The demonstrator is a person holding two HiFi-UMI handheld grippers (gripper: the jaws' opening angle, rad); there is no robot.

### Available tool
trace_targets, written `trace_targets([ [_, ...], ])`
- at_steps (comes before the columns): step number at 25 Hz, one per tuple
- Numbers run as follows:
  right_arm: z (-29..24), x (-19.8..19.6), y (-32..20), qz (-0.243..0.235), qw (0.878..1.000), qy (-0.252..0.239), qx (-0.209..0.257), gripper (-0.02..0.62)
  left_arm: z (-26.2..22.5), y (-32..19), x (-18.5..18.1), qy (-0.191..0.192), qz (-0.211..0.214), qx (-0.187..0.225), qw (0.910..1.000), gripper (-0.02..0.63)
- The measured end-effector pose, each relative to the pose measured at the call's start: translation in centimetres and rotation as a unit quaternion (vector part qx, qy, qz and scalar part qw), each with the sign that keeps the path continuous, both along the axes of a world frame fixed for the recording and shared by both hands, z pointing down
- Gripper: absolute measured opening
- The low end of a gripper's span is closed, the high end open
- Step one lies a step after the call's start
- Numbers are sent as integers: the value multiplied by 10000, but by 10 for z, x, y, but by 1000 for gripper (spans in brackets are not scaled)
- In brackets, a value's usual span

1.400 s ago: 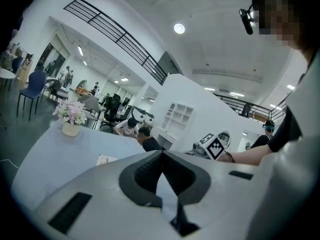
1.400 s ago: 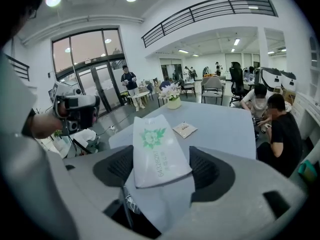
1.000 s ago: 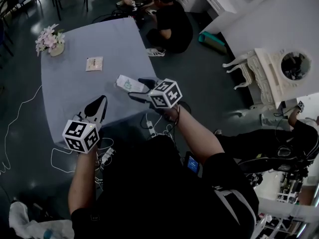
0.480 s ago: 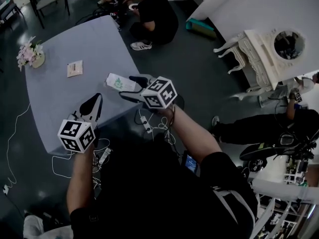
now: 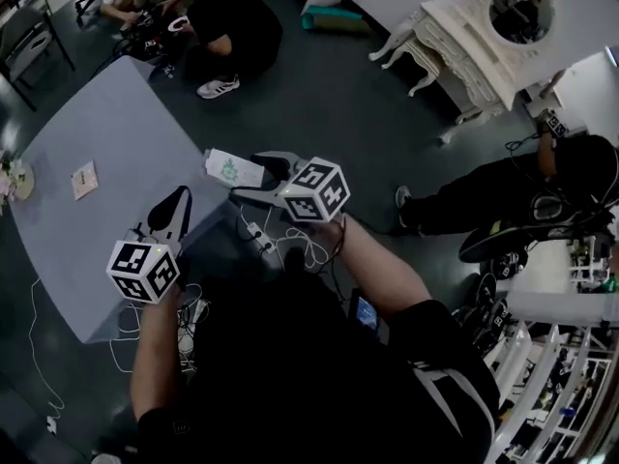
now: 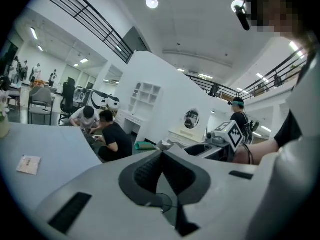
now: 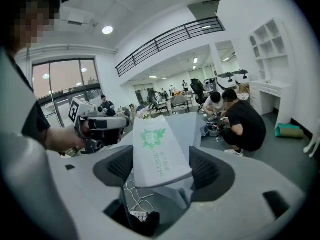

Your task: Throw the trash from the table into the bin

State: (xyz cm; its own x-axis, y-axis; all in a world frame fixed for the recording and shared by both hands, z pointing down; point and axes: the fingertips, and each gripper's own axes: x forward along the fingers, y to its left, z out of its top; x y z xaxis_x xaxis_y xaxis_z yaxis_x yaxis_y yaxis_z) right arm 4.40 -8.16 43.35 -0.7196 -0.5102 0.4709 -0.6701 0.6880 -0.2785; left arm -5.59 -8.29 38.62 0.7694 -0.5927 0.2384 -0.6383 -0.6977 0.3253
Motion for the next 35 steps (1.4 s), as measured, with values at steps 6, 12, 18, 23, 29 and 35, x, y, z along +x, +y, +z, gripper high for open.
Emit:
trace_targets([
  [6,7,143,31,774,9968,-146,-123,345,1,5,123,124,587,-76,9982,14],
  [12,42,251,55,1354,9897,-254,-377,345,32,11,226,-52,998,-356,9944,14],
  [18,90,354,67,1881,9793,-332,-673,345,75,12,334,-136,1459,-680,9869,14],
  [23,144,422,59,2431,9625,-680,-993,345,125,-3,399,-250,1703,-868,9812,14],
  [29,228,459,39,2576,9535,-801,-1345,345,210,-16,447,-352,1786,-1162,9764,14],
  [35,319,462,29,2520,9475,-889,-1754,345,297,-18,468,-274,1574,-1709,9723,14],
])
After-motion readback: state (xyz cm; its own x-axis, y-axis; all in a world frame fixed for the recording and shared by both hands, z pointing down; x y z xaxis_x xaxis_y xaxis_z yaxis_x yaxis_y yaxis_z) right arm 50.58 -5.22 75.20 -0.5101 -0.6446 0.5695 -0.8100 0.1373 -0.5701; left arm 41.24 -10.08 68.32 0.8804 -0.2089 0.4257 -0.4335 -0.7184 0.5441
